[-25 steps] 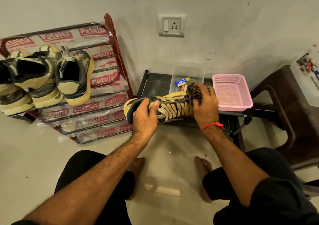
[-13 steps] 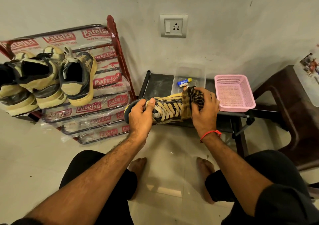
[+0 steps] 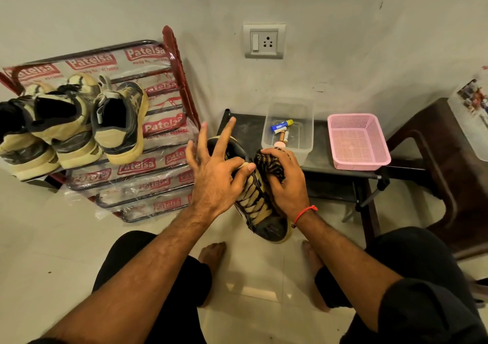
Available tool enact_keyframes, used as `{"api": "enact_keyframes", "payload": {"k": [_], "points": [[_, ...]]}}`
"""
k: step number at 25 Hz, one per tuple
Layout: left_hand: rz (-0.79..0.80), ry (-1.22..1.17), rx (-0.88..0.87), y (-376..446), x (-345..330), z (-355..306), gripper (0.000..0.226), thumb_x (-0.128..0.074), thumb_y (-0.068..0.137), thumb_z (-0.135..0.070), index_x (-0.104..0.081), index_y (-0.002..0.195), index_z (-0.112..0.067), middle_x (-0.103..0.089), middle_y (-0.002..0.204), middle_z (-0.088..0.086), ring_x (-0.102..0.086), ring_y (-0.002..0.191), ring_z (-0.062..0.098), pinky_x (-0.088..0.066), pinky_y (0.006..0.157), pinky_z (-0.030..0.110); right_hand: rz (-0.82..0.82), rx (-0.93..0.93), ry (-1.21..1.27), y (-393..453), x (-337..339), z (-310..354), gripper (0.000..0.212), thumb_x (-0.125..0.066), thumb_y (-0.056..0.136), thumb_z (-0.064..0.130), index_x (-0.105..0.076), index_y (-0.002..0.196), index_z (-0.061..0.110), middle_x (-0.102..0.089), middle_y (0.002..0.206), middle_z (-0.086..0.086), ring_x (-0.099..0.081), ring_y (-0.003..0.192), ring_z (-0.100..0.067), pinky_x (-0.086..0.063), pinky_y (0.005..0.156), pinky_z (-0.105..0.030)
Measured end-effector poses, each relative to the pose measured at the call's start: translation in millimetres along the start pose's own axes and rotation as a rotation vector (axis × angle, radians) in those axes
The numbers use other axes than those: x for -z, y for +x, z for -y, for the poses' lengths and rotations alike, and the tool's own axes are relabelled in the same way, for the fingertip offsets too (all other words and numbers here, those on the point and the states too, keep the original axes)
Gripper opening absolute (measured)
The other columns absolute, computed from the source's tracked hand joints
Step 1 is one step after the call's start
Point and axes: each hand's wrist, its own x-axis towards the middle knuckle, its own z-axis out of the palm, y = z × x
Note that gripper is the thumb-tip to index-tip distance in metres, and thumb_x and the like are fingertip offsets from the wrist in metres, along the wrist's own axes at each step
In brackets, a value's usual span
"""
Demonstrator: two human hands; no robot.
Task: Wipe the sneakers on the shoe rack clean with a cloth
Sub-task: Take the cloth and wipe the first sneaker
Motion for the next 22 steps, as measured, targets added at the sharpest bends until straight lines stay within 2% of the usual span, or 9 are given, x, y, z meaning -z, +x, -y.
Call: {"api": "enact_keyframes", "payload": {"k": [2, 4, 7, 8, 11, 14, 16, 19, 22], "points": [[0.088, -0.049, -0.102, 0.1, -2.9, 9.4, 0.055, -0.038, 0.099, -0.063, -0.075, 0.084, -0.026, -0.037, 0.163, -0.005, -0.001, 0.157, 0.036, 0.005, 0.119, 0.068, 0.023, -0.004, 0.003, 0.1, 3.2, 1.5, 0.046, -0.059, 0.084, -0.007, -0.061, 0.125, 0.016, -0.058, 0.122, -0.002, -0.051, 0.118, -0.006, -0.04, 0.103, -0.015], [0.16, -0.101, -0.122, -0.5, -4.0, 15.5, 0.056, -0.033, 0.101, -0.063, -0.073, 0.09, -0.025, -0.055, 0.149, -0.007, -0.012, 0.157, 0.031, 0.009, 0.12, 0.066, 0.044, -0.023, 0.0, 1.2, 5.1, 2.1, 0.045, -0.062, 0.085, -0.005, -0.061, 0.123, 0.018, -0.06, 0.121, -0.001, -0.052, 0.117, -0.005, -0.04, 0.101, -0.013], [0.226, -0.151, -0.037, 0.8, -4.3, 20.9, 0.053, -0.033, 0.1, -0.06, -0.073, 0.099, -0.025, -0.064, 0.136, -0.012, -0.029, 0.152, 0.027, 0.013, 0.122, 0.059, 0.04, -0.041, -0.02, 9.7, 17.2, 7.7, 0.044, -0.063, 0.086, -0.005, -0.061, 0.123, 0.019, -0.06, 0.122, -0.002, -0.05, 0.114, -0.003, -0.039, 0.097, -0.007], [0.237, -0.156, 0.021, 1.1, -2.2, 21.2, 0.053, -0.033, 0.099, -0.061, -0.073, 0.105, -0.027, -0.065, 0.133, -0.013, -0.036, 0.148, 0.026, 0.009, 0.122, 0.057, 0.041, -0.038, -0.042, 12.7, 22.1, 12.1, 0.046, -0.064, 0.086, -0.004, -0.06, 0.124, 0.02, -0.06, 0.123, -0.002, -0.05, 0.115, -0.004, -0.04, 0.096, -0.007], [0.208, -0.196, 0.259, 0.7, -4.5, 28.0, 0.043, -0.041, 0.103, -0.057, -0.073, 0.109, -0.028, -0.07, 0.121, -0.009, -0.053, 0.123, 0.026, -0.027, 0.113, 0.044, 0.077, 0.048, -0.193, 10.5, 27.9, 35.6, 0.047, -0.063, 0.086, 0.004, -0.058, 0.128, 0.026, -0.058, 0.124, 0.0, -0.056, 0.114, -0.015, -0.05, 0.093, -0.023], [0.132, -0.321, 0.529, 5.0, -0.6, 31.3, 0.054, -0.036, 0.094, -0.071, -0.067, 0.087, -0.027, -0.071, 0.088, -0.006, -0.063, 0.095, 0.029, -0.055, 0.084, 0.05, 0.026, 0.276, -0.453, -3.0, 21.7, 55.7, 0.044, -0.054, 0.086, 0.019, -0.059, 0.129, 0.027, -0.06, 0.122, -0.001, -0.059, 0.11, -0.024, -0.05, 0.096, -0.049], [0.11, -0.395, 0.666, 9.5, 3.8, 28.8, 0.054, -0.038, 0.095, -0.07, -0.063, 0.082, -0.024, -0.069, 0.079, 0.0, -0.066, 0.084, 0.029, -0.058, 0.077, 0.053, -0.089, 0.418, -0.598, -6.7, 16.0, 55.2, 0.038, -0.052, 0.089, 0.021, -0.065, 0.124, 0.027, -0.064, 0.118, -0.003, -0.058, 0.114, -0.031, -0.036, 0.104, -0.064], [0.125, -0.569, 0.813, 10.4, 1.5, 22.5, 0.042, -0.046, 0.101, -0.056, -0.064, 0.087, -0.021, -0.072, 0.088, 0.006, -0.069, 0.087, 0.029, -0.058, 0.083, 0.055, -0.234, 0.457, -0.679, -1.2, 10.2, 42.9, 0.034, -0.041, 0.102, 0.023, -0.072, 0.116, 0.028, -0.069, 0.114, -0.003, -0.054, 0.121, -0.041, -0.021, 0.107, -0.074], [0.189, -0.713, 0.93, 7.8, -6.0, 13.2, 0.037, -0.041, 0.105, -0.052, -0.063, 0.099, -0.023, -0.071, 0.103, 0.007, -0.068, 0.099, 0.028, -0.057, 0.091, 0.055, -0.199, 0.506, -0.708, 2.0, 4.5, 30.1, 0.038, -0.037, 0.104, 0.029, -0.073, 0.115, 0.027, -0.07, 0.113, -0.005, -0.055, 0.119, -0.043, -0.02, 0.106, -0.077]]}}
